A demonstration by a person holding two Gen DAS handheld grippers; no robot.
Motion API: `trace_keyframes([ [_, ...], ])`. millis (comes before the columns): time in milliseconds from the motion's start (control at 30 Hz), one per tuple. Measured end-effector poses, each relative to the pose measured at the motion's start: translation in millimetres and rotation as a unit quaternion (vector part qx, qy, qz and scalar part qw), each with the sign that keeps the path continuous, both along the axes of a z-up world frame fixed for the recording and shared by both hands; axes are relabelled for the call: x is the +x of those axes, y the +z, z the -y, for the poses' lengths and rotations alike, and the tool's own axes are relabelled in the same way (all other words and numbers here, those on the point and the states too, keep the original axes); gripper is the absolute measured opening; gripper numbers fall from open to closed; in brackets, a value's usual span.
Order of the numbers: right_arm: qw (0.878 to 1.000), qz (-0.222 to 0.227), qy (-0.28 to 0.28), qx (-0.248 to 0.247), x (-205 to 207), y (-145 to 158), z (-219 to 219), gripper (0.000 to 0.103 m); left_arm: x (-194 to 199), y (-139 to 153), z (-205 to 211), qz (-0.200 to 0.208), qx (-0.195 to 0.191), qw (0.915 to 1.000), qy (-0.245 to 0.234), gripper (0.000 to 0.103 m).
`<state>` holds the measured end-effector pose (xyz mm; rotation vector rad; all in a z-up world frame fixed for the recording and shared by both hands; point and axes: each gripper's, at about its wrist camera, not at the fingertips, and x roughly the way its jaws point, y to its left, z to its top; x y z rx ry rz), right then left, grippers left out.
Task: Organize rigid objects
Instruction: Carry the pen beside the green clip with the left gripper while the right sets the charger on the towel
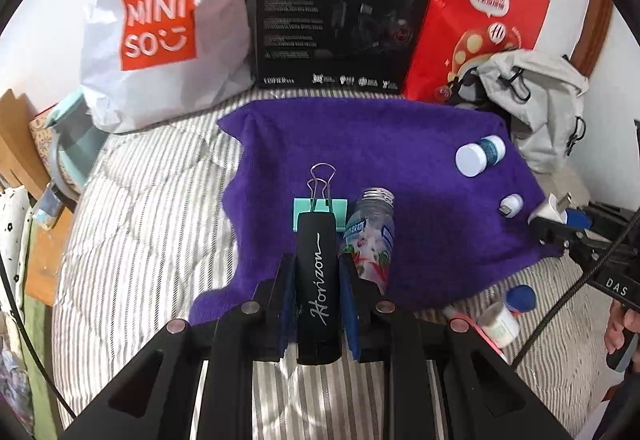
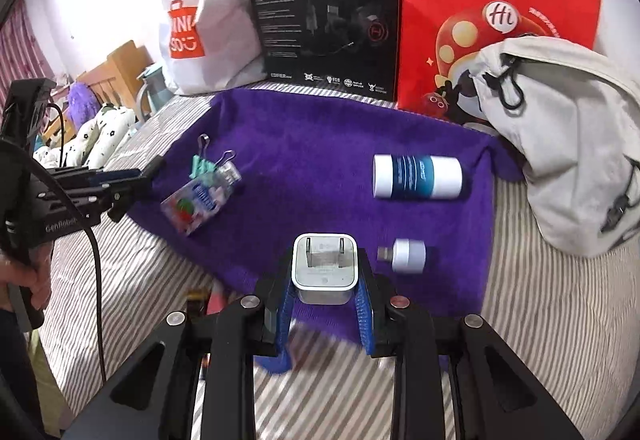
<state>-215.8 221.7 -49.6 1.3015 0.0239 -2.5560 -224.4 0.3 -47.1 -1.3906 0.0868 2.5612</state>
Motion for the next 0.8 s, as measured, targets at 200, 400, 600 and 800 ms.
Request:
trace_keyframes([
  [200, 1.000, 0.009, 0.005, 0.000, -18, -11, 5, 0.027, -18, -14, -5, 0.017, -0.012, 0.9998, 0.005, 0.021],
  [400, 1.000, 0.015, 0.015, 0.010, -30, -19, 11, 0.027, -29, -22, -6, 0.025, -0.019, 0.9994, 0.016, 0.021],
  [600, 0.999, 0.018, 0.023, 0.020, -34, -25, 15, 0.027, -35, -30, -9, 0.031, -0.020, 0.9991, 0.019, 0.021],
  [800, 0.999, 0.024, 0.031, 0.026, -34, -30, 19, 0.027, -35, -32, -11, 0.038, -0.026, 0.9989, 0.012, 0.021],
])
